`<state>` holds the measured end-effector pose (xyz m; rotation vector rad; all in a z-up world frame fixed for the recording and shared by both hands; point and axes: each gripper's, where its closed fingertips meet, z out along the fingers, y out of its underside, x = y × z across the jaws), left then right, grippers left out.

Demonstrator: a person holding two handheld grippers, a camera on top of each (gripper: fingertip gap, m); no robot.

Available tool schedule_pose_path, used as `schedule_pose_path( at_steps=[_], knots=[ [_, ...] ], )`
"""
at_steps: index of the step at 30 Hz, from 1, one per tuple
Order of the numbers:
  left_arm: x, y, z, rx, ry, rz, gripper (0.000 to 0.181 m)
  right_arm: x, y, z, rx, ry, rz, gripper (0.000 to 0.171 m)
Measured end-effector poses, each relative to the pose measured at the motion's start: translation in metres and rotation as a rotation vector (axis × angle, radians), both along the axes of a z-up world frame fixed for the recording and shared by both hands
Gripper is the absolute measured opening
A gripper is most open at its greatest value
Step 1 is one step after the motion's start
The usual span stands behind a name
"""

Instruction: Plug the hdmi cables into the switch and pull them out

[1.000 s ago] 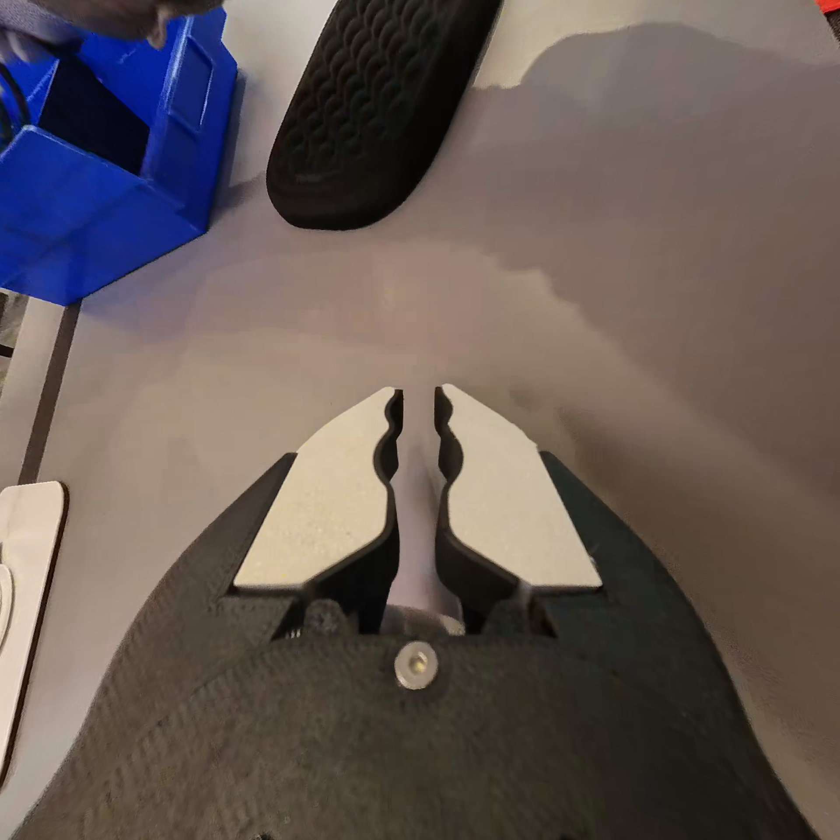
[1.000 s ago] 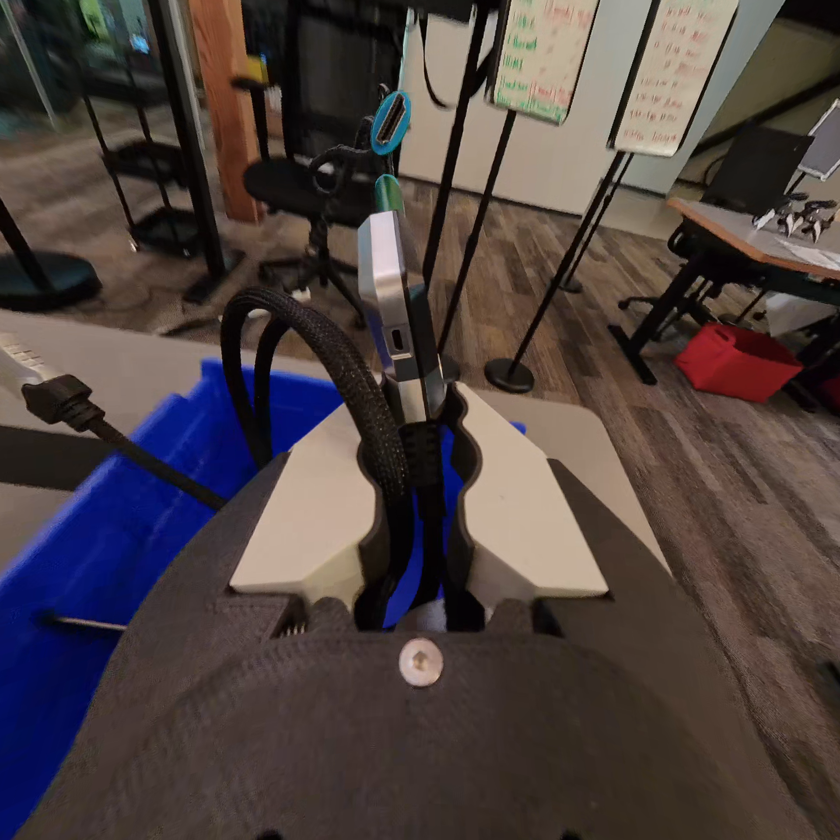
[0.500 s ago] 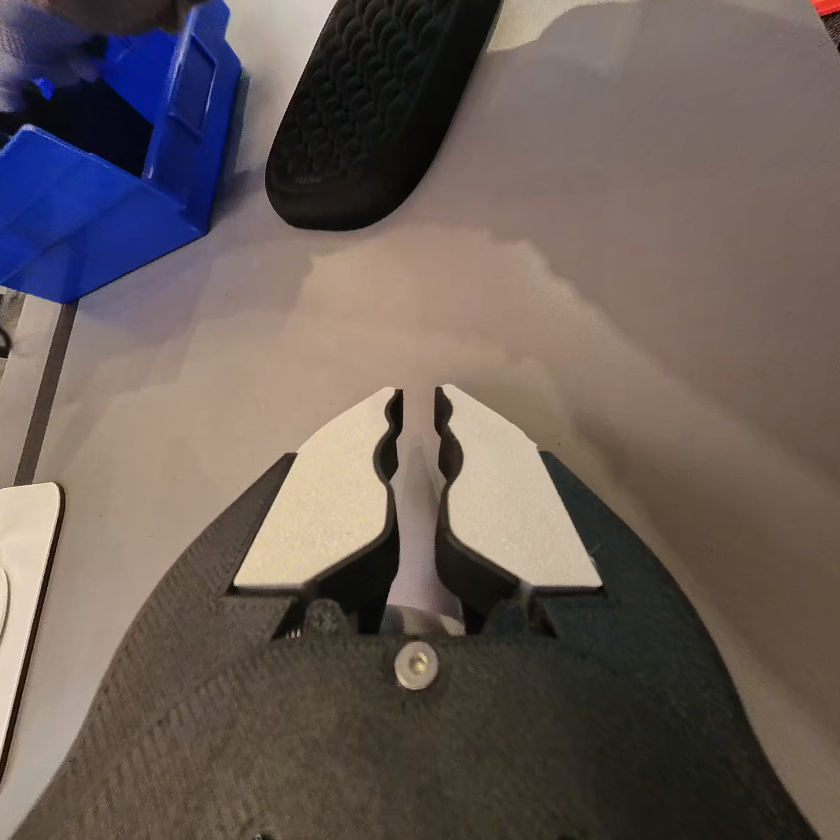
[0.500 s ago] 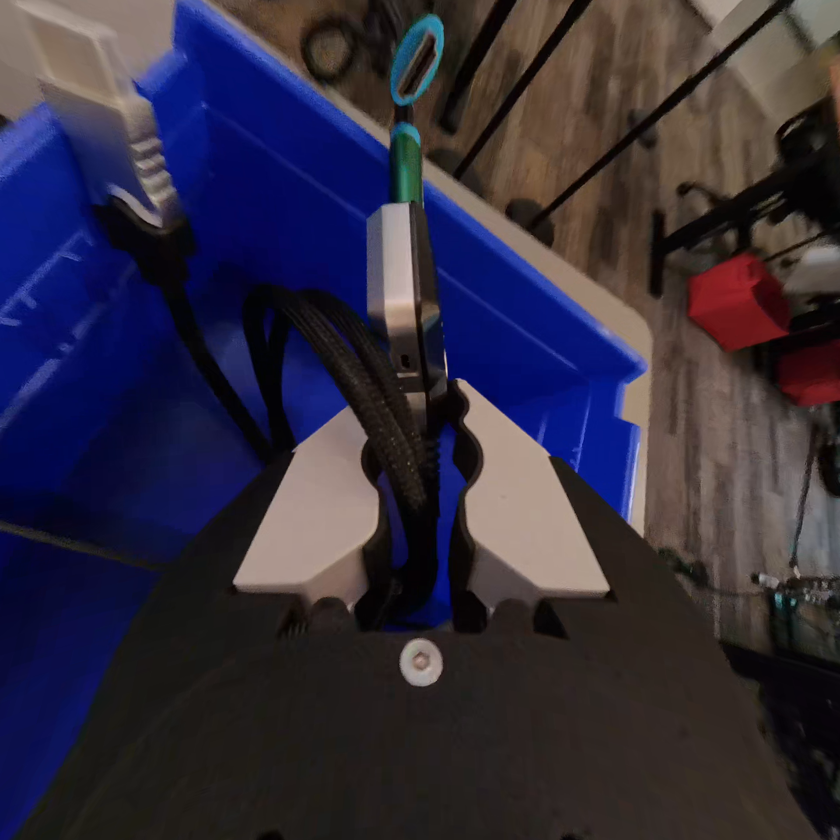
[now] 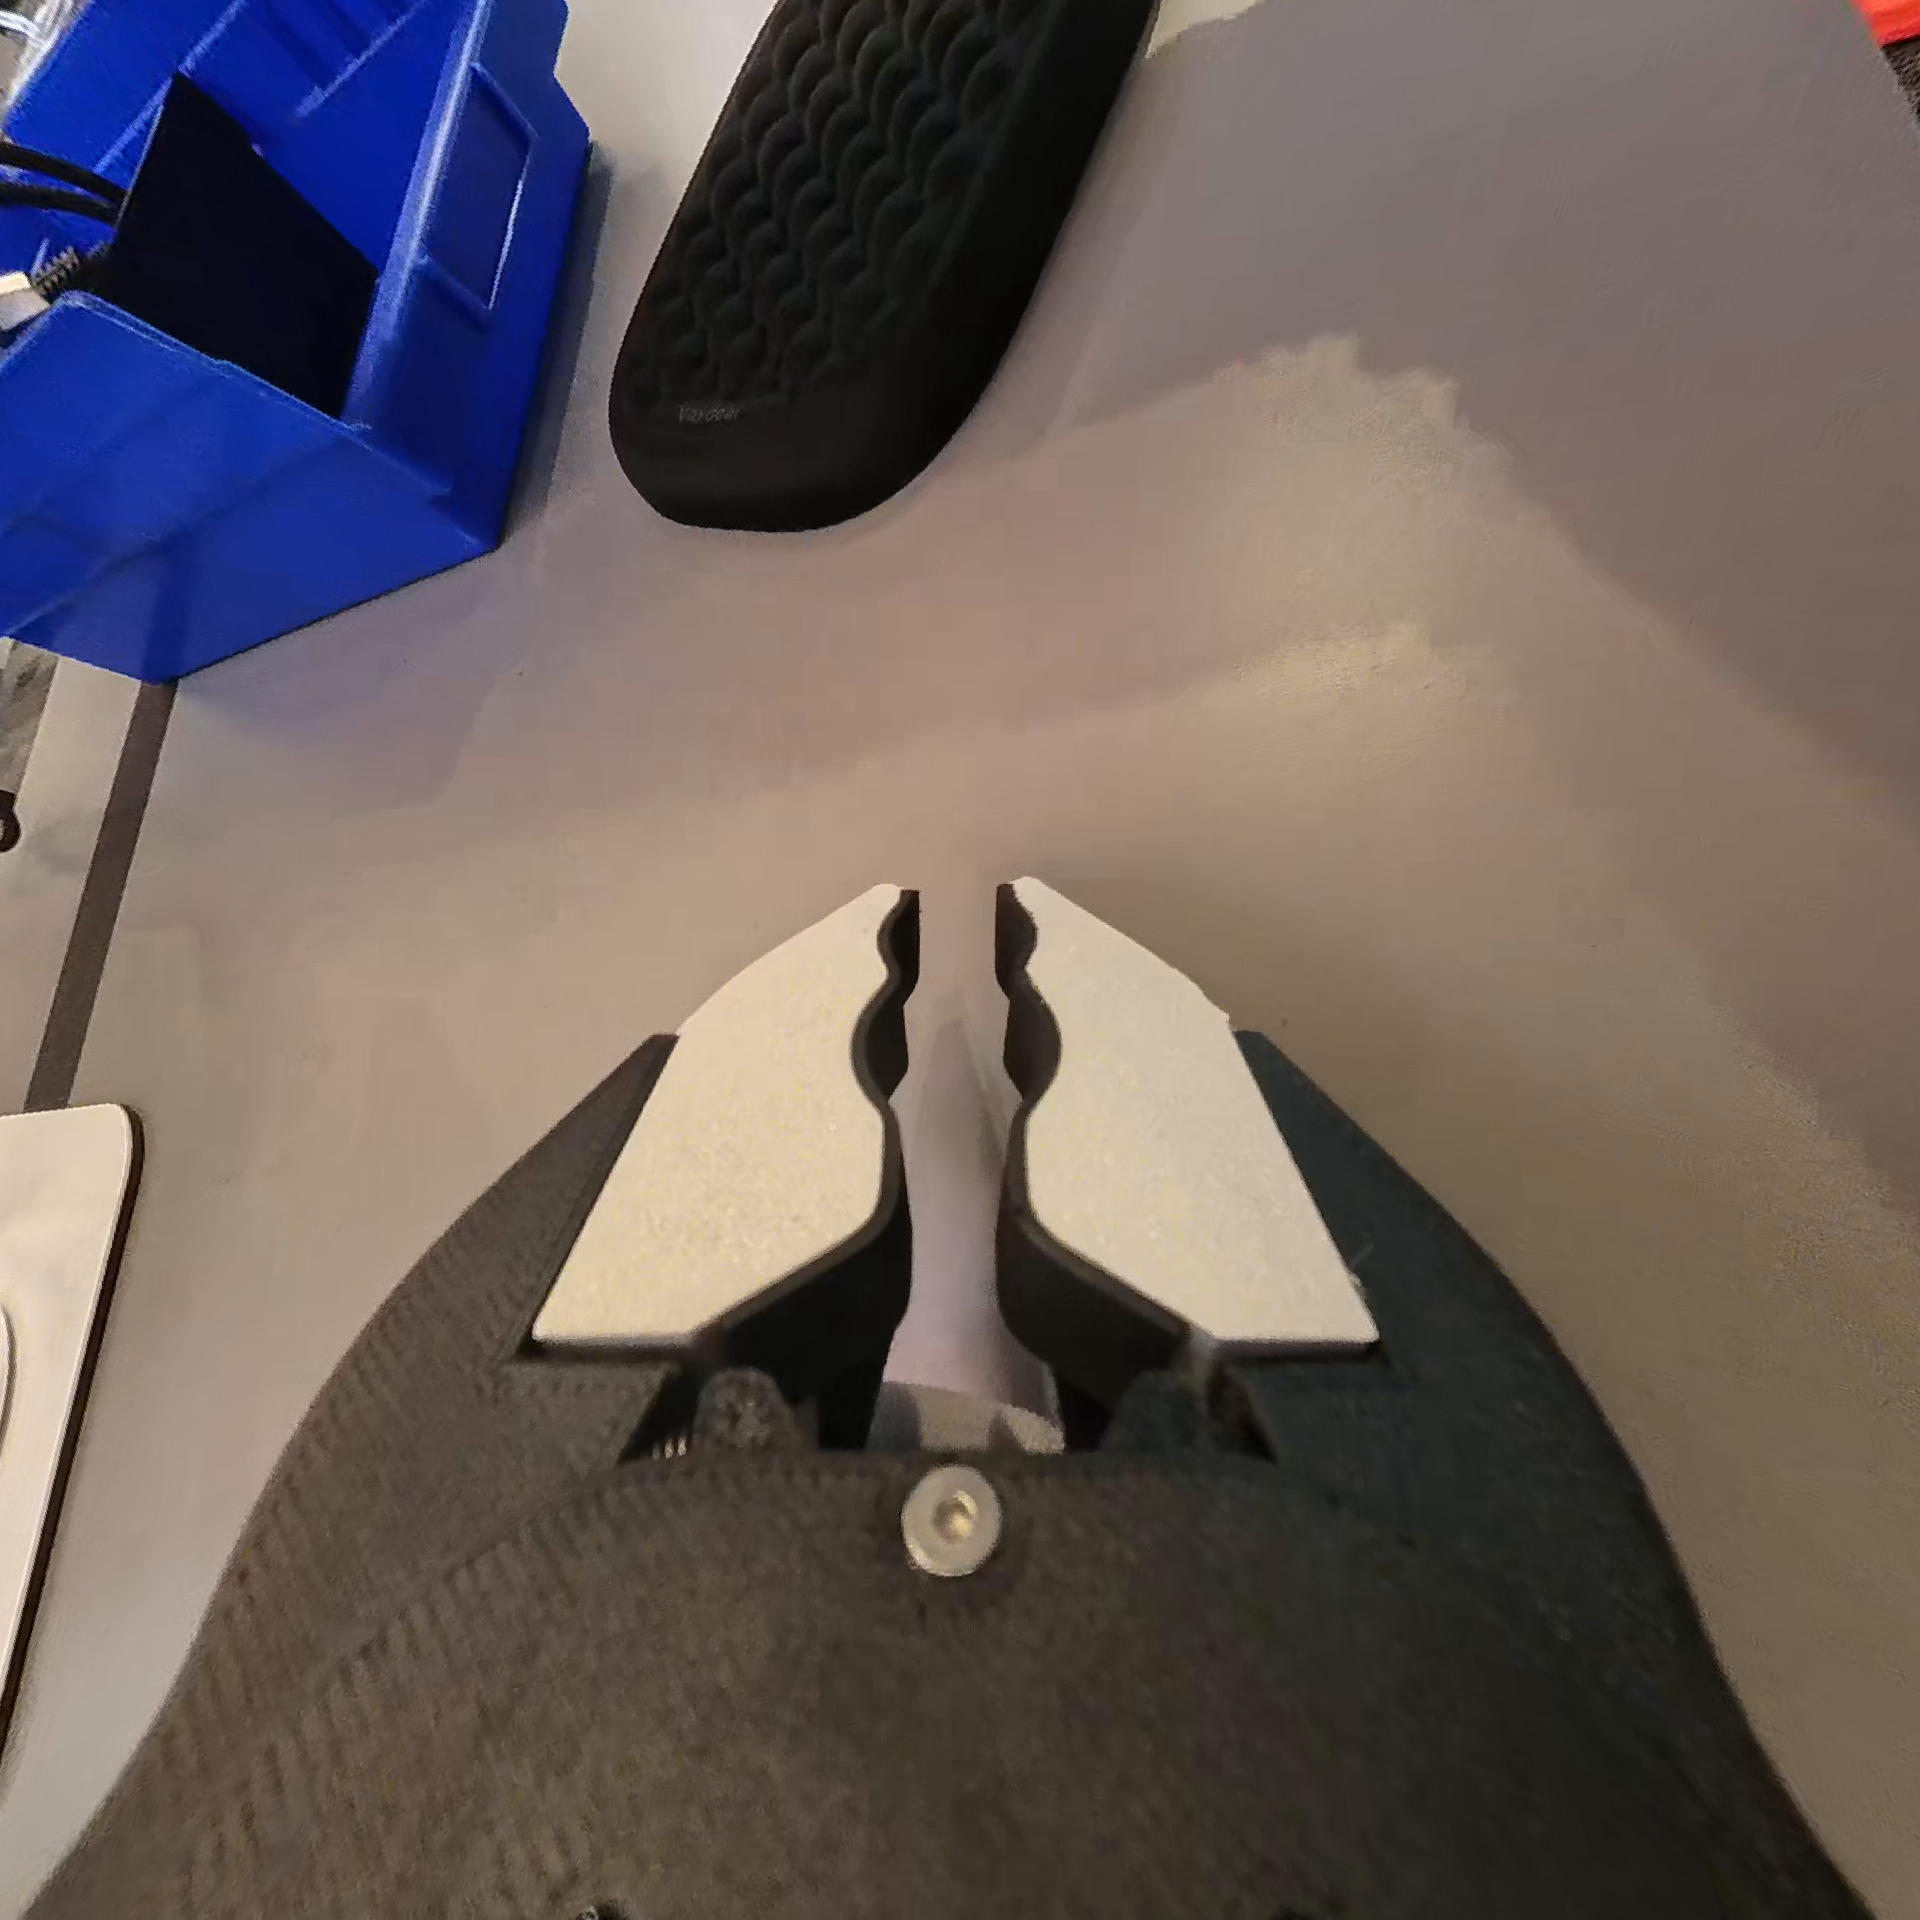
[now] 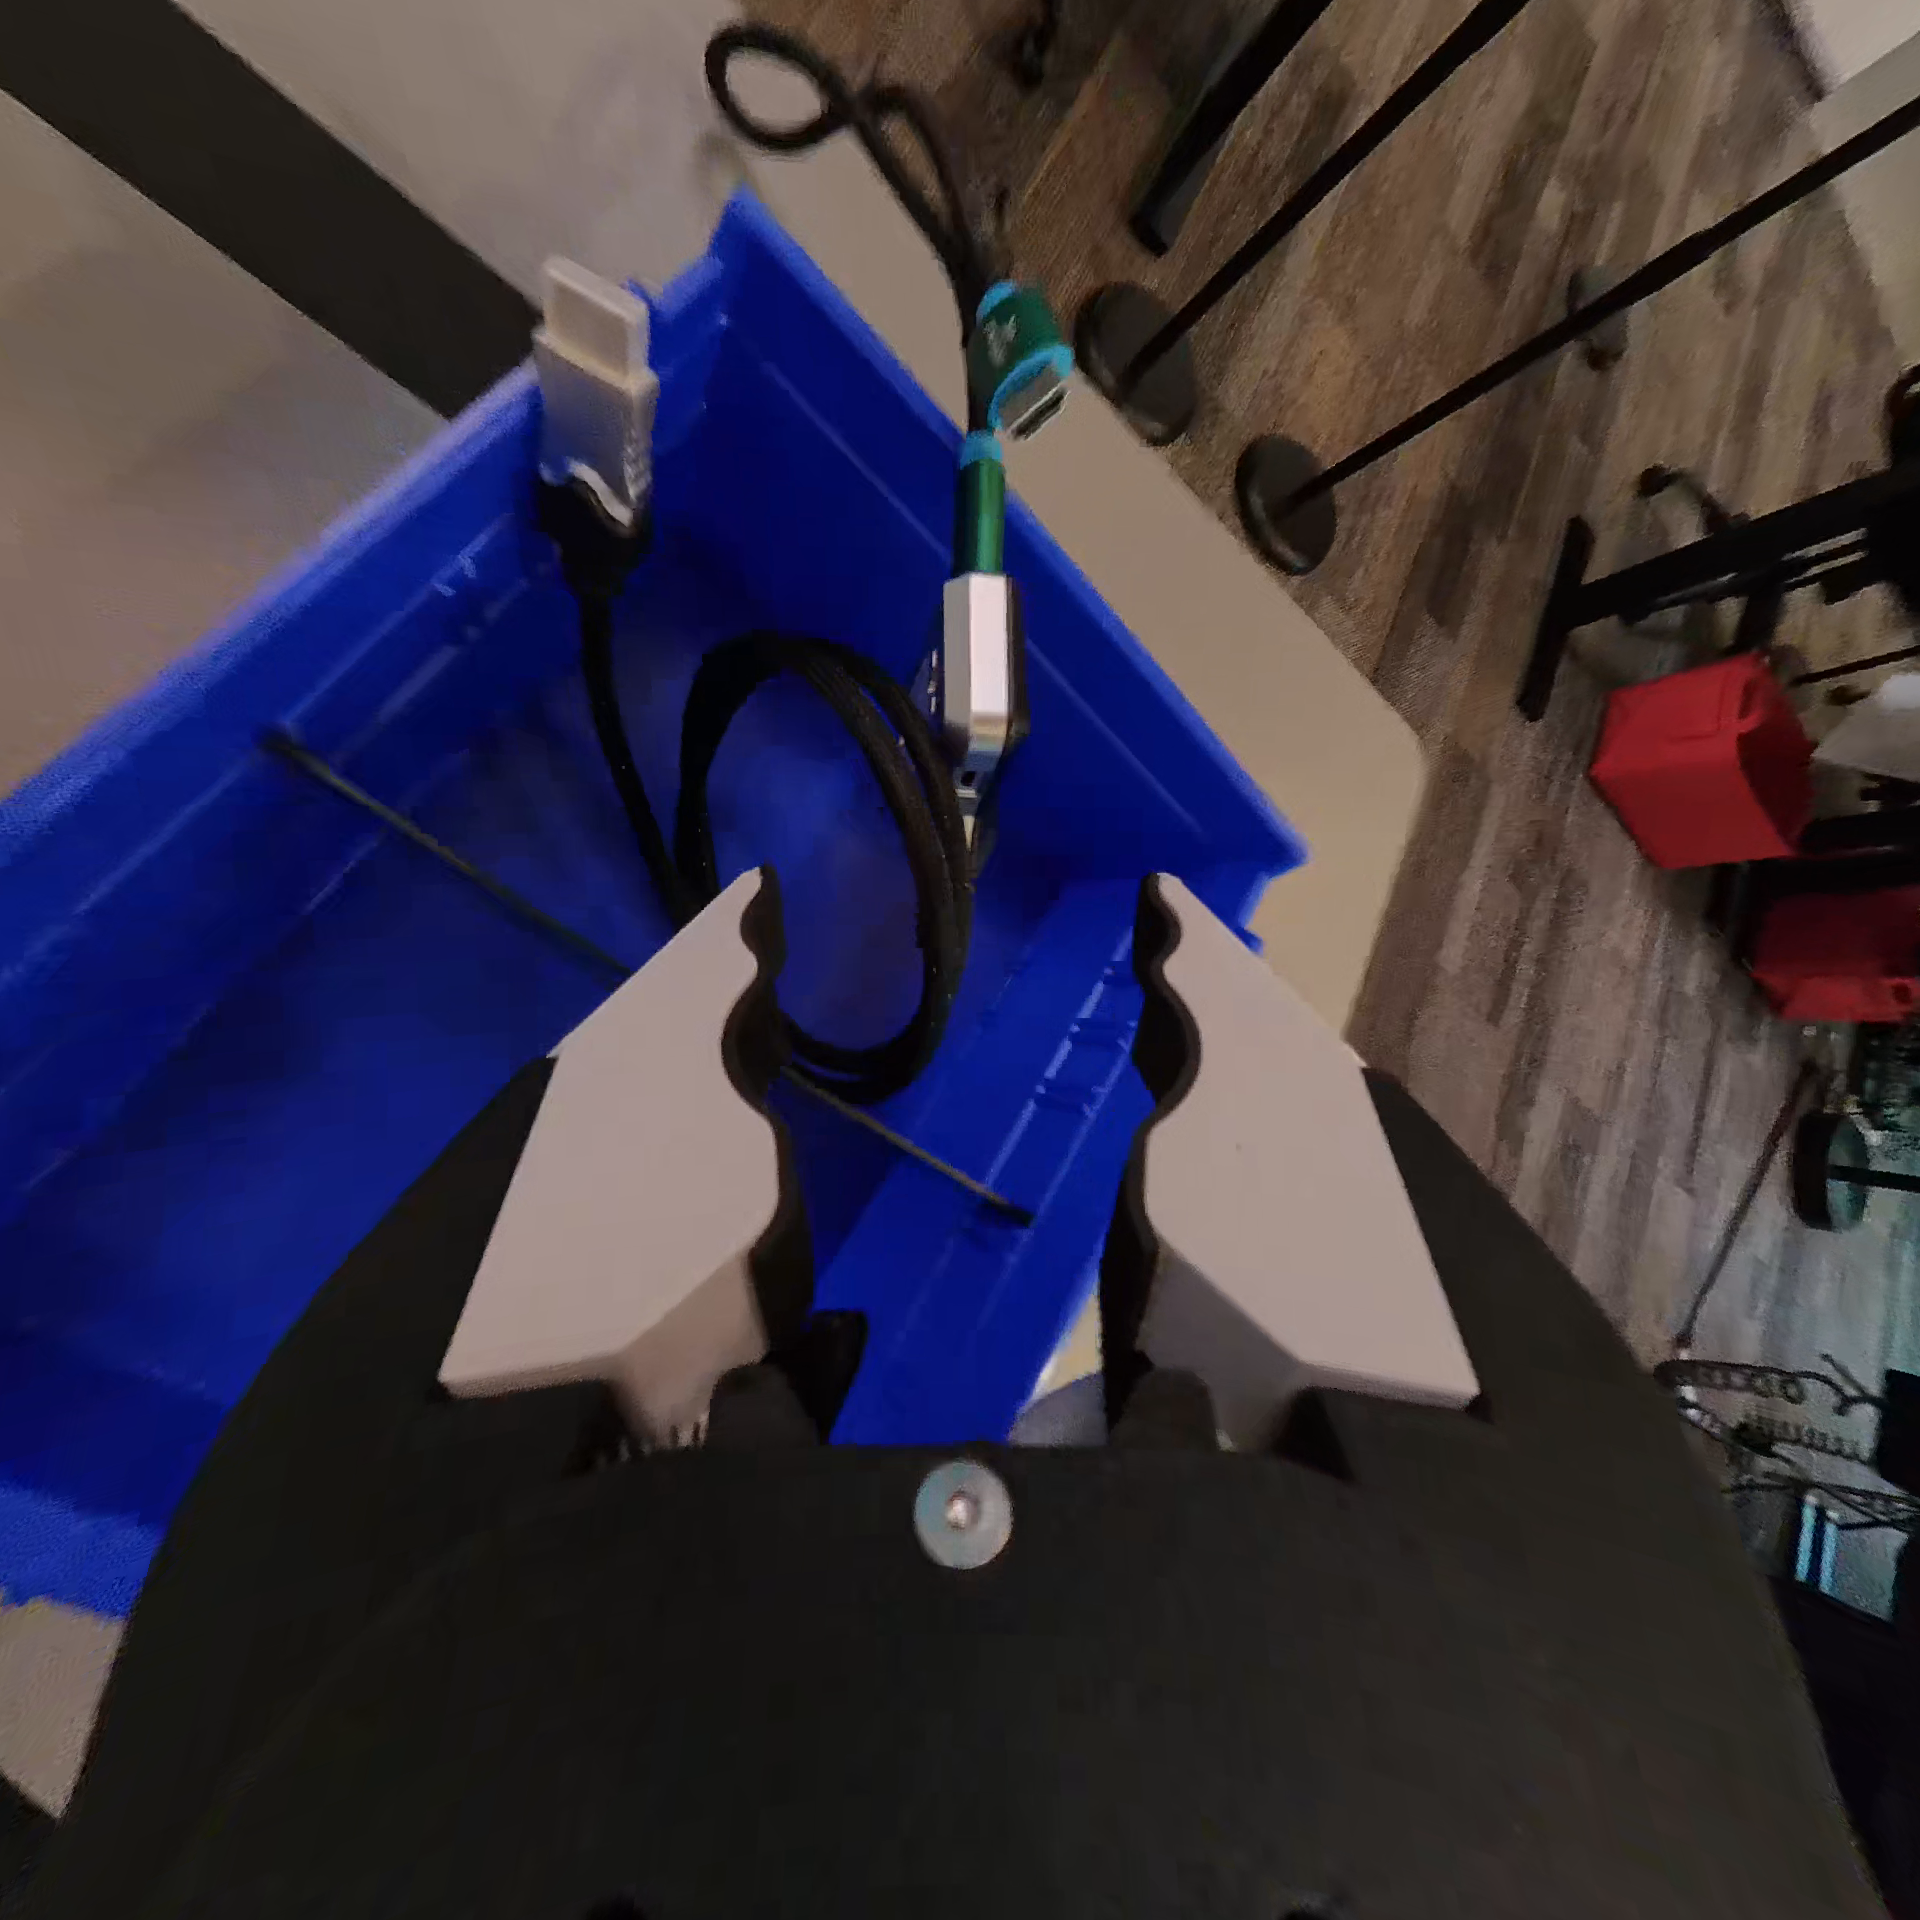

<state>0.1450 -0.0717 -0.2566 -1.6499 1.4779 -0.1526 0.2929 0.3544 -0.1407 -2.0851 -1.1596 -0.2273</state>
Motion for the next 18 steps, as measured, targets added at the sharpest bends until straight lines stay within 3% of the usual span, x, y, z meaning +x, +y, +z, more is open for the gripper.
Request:
schedule_pose_path(
  at_steps=[4, 8, 13, 18],
  knots=[
    [0.0, 0.001, 0.0, -0.009, -0.002, 0.003, 0.014, -0.018, -0.049, 0.047, 0.12, 0.097, 0.044, 0.059],
    [0.0, 0.001, 0.0, -0.017, -0.004, 0.003, 0.014, -0.065, -0.126, 0.066, 0.167, 0.219, 0.162, 0.056],
    [0.005, 0.004, 0.0, -0.005, -0.001, -0.008, 0.014, -0.134, -0.222, 0.05, 0.053, 0.393, 0.31, 0.056],
    [0.007, 0.008, -0.001, -0.028, -0.005, -0.009, 0.014, -0.171, -0.277, 0.03, 0.0, 0.58, 0.297, 0.061]
  ],
)
